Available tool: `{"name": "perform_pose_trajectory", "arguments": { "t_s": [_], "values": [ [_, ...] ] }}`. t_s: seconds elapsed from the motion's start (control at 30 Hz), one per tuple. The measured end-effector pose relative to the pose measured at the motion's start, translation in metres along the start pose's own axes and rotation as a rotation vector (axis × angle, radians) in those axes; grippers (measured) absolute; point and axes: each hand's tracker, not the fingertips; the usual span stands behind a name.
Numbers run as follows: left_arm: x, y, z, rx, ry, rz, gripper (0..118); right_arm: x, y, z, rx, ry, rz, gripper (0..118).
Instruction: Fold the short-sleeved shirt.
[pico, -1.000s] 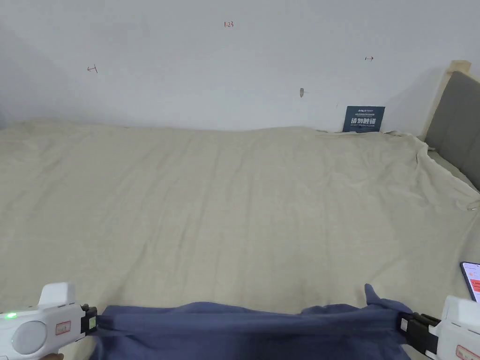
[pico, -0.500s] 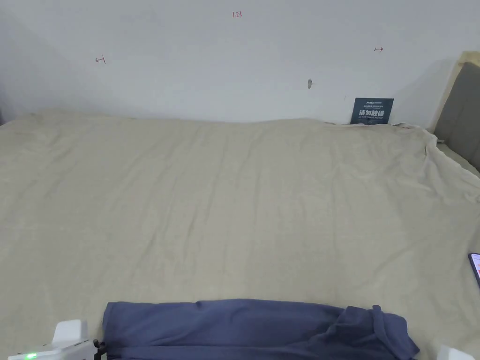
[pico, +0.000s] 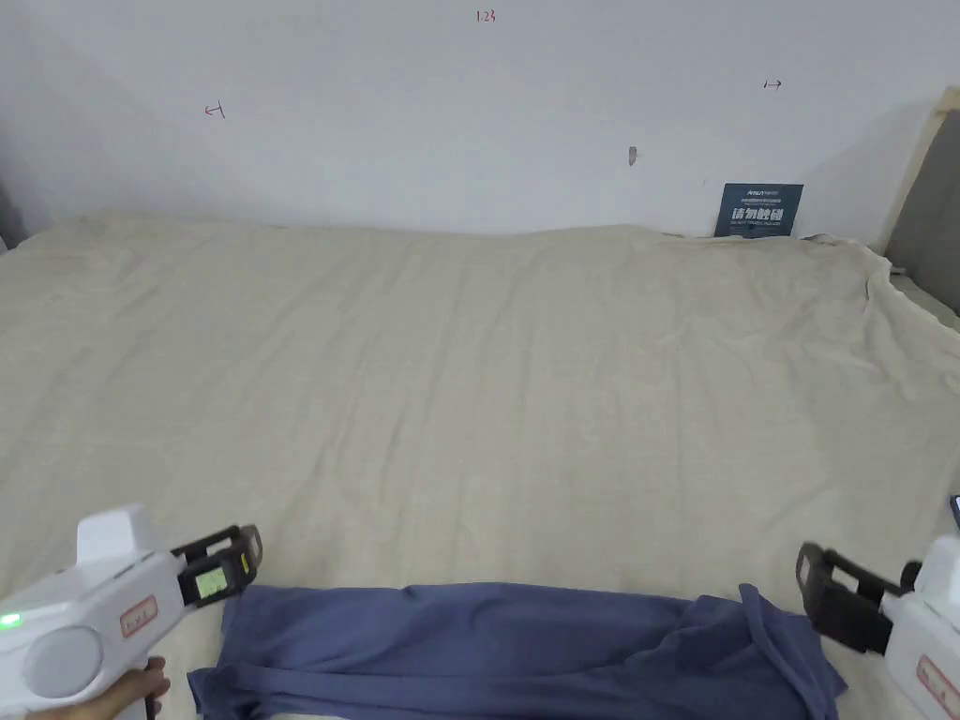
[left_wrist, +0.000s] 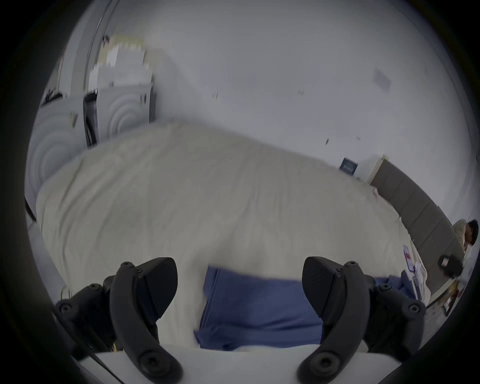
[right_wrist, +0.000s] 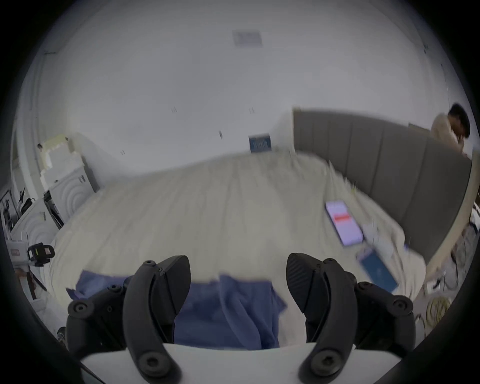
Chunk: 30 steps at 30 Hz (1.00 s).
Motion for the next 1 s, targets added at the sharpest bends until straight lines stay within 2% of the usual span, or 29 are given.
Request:
{"name": "perform_pose_trajectory", "arguments": {
  "t_s": [0.13,0.23,0.3,0.33,0.37,0.4,0.43,0.47,0.5,1.0],
  "values": [
    [0.015,0.018,0.007,0.116,0.004,-0.088,101,-0.026,0.031,0.014,0.124,-0.003,0.042,79],
    [0.027,0.027,0.017,0.182,0.0,-0.096,90,-0.042,0.041,0.02,0.186,-0.004,0.07,79],
    [0.032,0.031,0.021,0.215,-0.014,-0.097,67,-0.052,0.045,0.022,0.213,-0.013,0.095,71],
    [0.035,0.032,0.023,0.228,-0.017,-0.105,50,-0.056,0.046,0.023,0.233,-0.019,0.107,62],
    [0.045,0.032,0.031,0.242,-0.023,-0.108,30,-0.059,0.047,0.024,0.248,-0.02,0.113,57],
    [0.048,0.031,0.032,0.254,-0.033,-0.111,22,-0.062,0.048,0.024,0.253,-0.023,0.118,52],
    [0.049,0.03,0.032,0.263,-0.05,-0.11,22,-0.065,0.048,0.023,0.262,-0.025,0.127,52],
    [0.051,0.029,0.031,0.268,-0.065,-0.1,5,-0.067,0.049,0.023,0.268,-0.027,0.129,26],
    [0.055,0.029,0.033,0.281,-0.073,-0.086,0,-0.068,0.049,0.023,0.279,-0.03,0.136,2],
    [0.061,0.023,0.025,0.229,-0.11,-0.162,0,-0.071,0.049,0.02,0.279,-0.014,0.132,0]
  ]
}}
